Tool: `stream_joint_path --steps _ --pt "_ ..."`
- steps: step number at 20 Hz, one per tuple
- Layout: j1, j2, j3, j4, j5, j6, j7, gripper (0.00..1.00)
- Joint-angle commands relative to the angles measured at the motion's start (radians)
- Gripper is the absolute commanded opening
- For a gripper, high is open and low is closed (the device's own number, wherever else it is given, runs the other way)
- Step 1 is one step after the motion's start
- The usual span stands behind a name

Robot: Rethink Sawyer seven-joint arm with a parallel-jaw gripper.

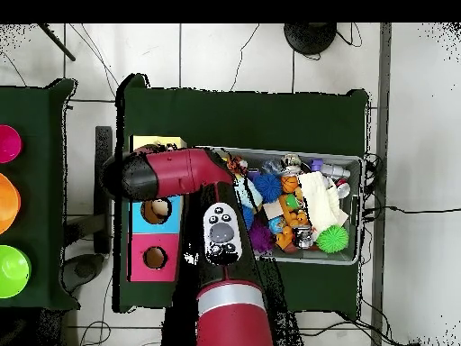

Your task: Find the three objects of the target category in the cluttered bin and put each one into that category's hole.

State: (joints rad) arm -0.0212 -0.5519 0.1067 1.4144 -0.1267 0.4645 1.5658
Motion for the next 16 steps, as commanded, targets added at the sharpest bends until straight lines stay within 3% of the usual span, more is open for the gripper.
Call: stream_joint_path --steps 1,9,16 --pt "-0.025 0.023 -0.016 0.157 -0.034 -0.016 0.138 0.0" --pt "-0.017 0.007 -0.028 0.173 -0.028 -0.01 0.142 0.0" --pt "-0.009 0.083 -0.018 0.141 -0.009 -0.081 0.182 0.0"
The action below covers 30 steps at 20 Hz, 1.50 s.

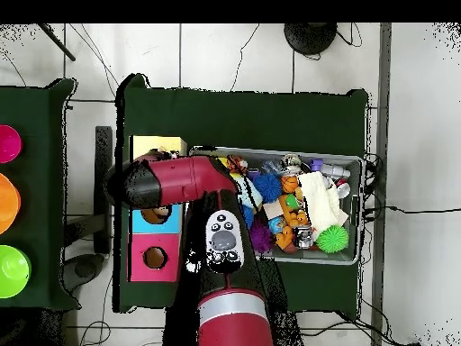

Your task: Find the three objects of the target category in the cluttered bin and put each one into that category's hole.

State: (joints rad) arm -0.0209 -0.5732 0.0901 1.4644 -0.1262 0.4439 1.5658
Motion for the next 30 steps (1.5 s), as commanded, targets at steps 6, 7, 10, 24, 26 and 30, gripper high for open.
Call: stream_joint_path --steps 6,7,10,24,26,30 --pt "-0.001 0.144 -0.003 0.087 0.011 -0.124 0.219 0.0" --pt "0.002 0.146 -0.006 0.089 0.015 -0.127 0.224 0.0" --pt "0.012 0.148 -0.014 0.096 0.023 -0.138 0.238 0.0" --pt "0.037 0.108 -0.056 0.188 0.055 -0.179 0.262 0.0" --pt "0.049 0.099 -0.07 0.192 0.064 -0.174 0.26 0.0" --pt "0.064 0.093 -0.085 0.199 0.084 -0.17 0.259 0.0"
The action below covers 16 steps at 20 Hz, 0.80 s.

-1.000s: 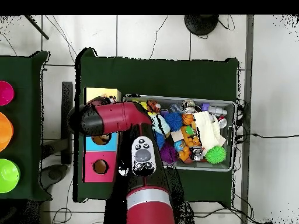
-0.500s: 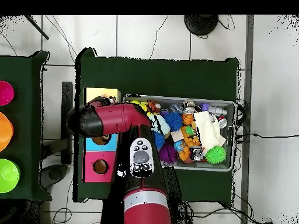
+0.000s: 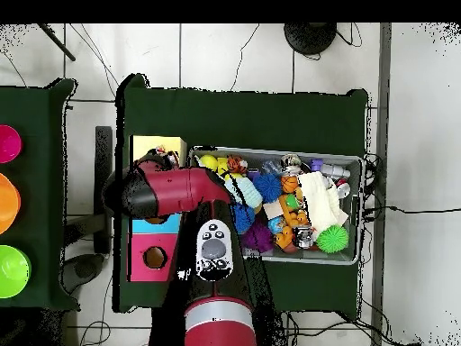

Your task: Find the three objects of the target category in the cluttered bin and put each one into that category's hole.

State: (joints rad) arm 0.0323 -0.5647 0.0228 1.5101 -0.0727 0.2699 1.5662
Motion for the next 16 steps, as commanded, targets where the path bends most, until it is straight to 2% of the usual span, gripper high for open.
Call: stream_joint_path --steps 1,12,16 --pt "0.012 0.078 -0.02 0.161 0.034 0.005 0.257 0.0" --pt "0.111 0.023 -0.117 0.19 0.101 0.072 0.276 0.0" --pt "0.108 0.036 -0.107 0.2 0.126 0.045 0.266 0.0"
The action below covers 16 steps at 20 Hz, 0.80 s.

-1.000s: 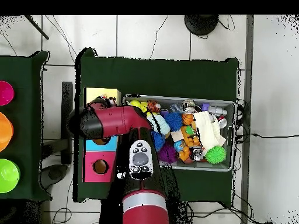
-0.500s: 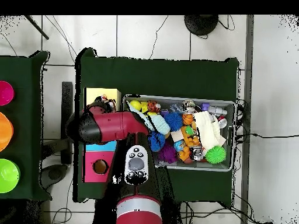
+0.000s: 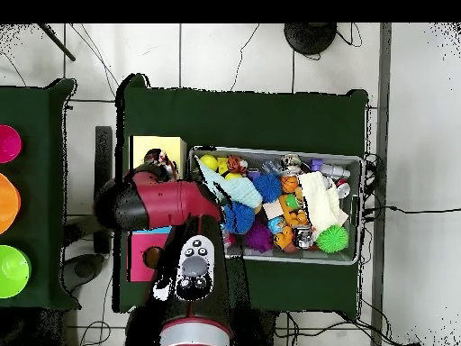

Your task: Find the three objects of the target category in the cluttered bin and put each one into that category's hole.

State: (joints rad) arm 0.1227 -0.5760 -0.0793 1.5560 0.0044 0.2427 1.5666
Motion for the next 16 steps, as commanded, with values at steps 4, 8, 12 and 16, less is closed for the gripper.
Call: stream_joint_path --steps 4,8,12,16 --pt "0.022 0.049 -0.005 0.152 0.064 0.078 0.253 0.0" --pt "0.042 0.061 -0.016 0.135 0.084 0.079 0.254 0.0" --pt "0.024 0.095 0.01 0.103 0.093 0.067 0.22 0.0" --pt "0.008 0.131 0.036 0.083 0.105 0.025 0.211 0.0"
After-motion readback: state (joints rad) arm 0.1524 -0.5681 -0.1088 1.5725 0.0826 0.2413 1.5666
